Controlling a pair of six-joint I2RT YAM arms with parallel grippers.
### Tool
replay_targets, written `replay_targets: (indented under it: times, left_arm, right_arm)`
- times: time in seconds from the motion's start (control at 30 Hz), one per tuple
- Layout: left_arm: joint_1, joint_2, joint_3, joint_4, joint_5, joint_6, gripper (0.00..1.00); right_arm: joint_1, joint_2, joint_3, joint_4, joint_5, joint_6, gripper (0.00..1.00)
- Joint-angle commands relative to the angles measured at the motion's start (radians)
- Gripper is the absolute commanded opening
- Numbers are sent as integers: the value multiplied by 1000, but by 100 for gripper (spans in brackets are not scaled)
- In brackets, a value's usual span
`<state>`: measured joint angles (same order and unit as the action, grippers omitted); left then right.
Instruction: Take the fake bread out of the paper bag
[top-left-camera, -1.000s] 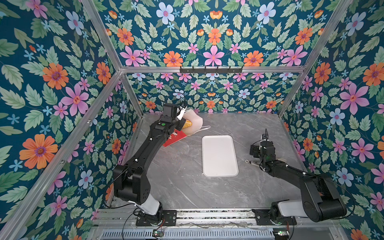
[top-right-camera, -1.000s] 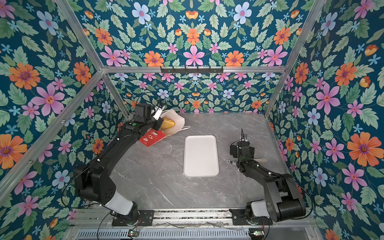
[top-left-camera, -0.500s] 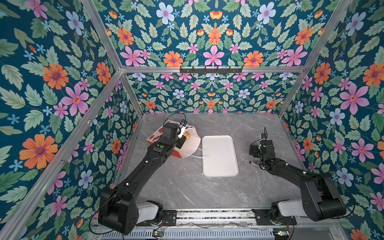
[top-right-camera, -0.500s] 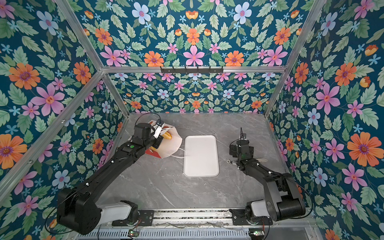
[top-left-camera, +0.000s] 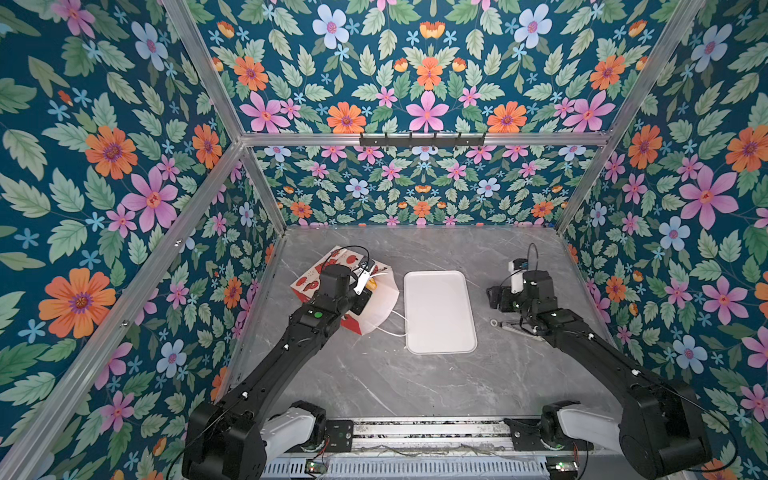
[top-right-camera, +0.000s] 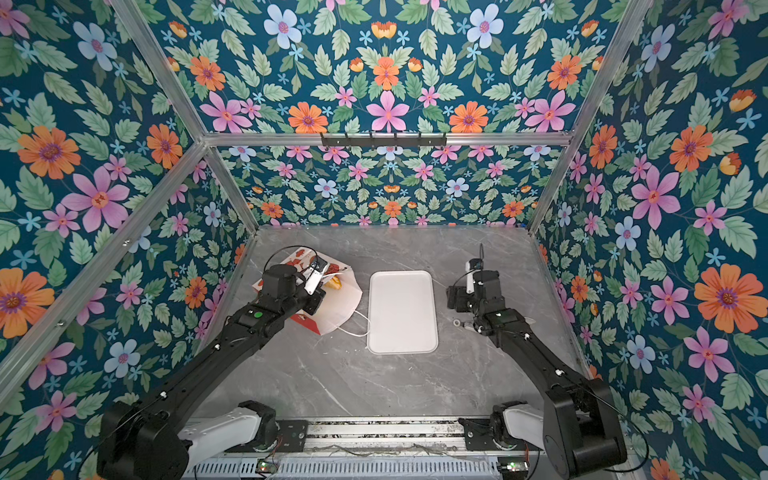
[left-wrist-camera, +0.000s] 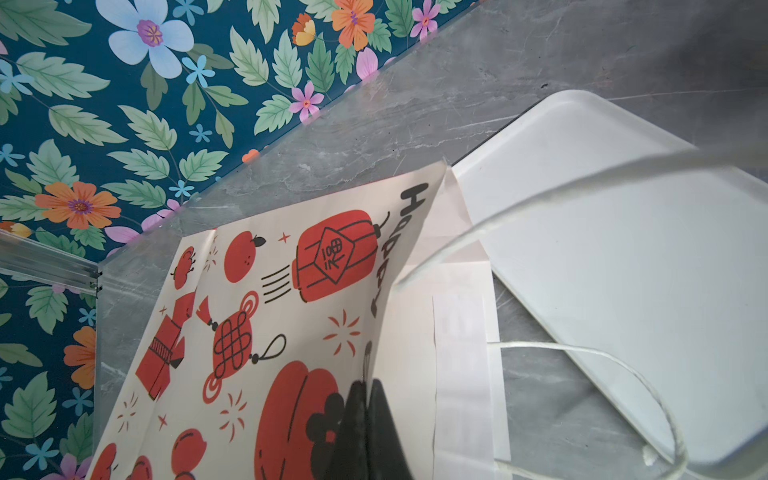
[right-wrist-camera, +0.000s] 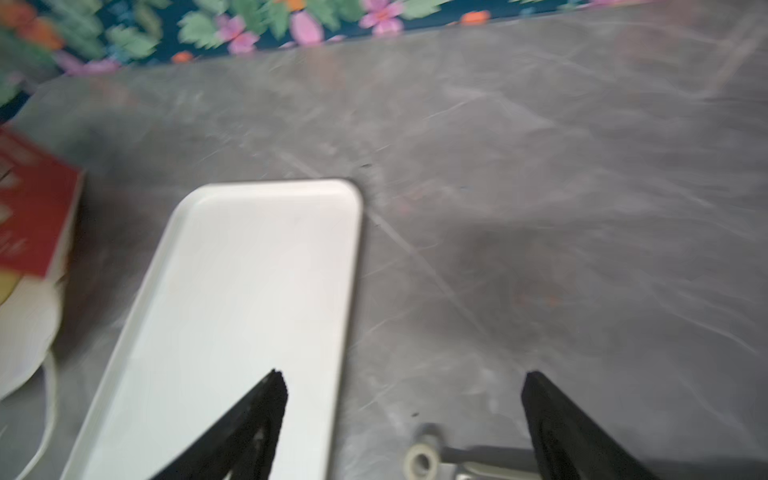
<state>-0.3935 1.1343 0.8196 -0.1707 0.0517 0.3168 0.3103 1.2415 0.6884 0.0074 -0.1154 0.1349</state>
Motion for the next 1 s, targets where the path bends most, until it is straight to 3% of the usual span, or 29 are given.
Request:
replay_targets:
  times: [0.0,0.27,0.43,0.6,0.87,0.97]
  left_arm:
    - [1,0,3,41,27,-2,0]
    - [-3,-17,1,8,41,16,0]
    - [-4,-37,-12,10,21,12,0]
    - [-7,-23,0,-1,20,16,0]
    - [-16,-48,-25,-20,28,13,0]
    - [-17,-69,-47,-12,10,7,0]
  right_arm:
    - [146,84,46,139,-120,-172,91]
    - [301,500,335,310,-174,-182,94]
    - [334,606,473,314,-160,-181,95]
    - [314,501,421,188,60,-148,94]
    - [116,97,173,-155,143,129,93]
    - [70,11,156,-349,234,200,91]
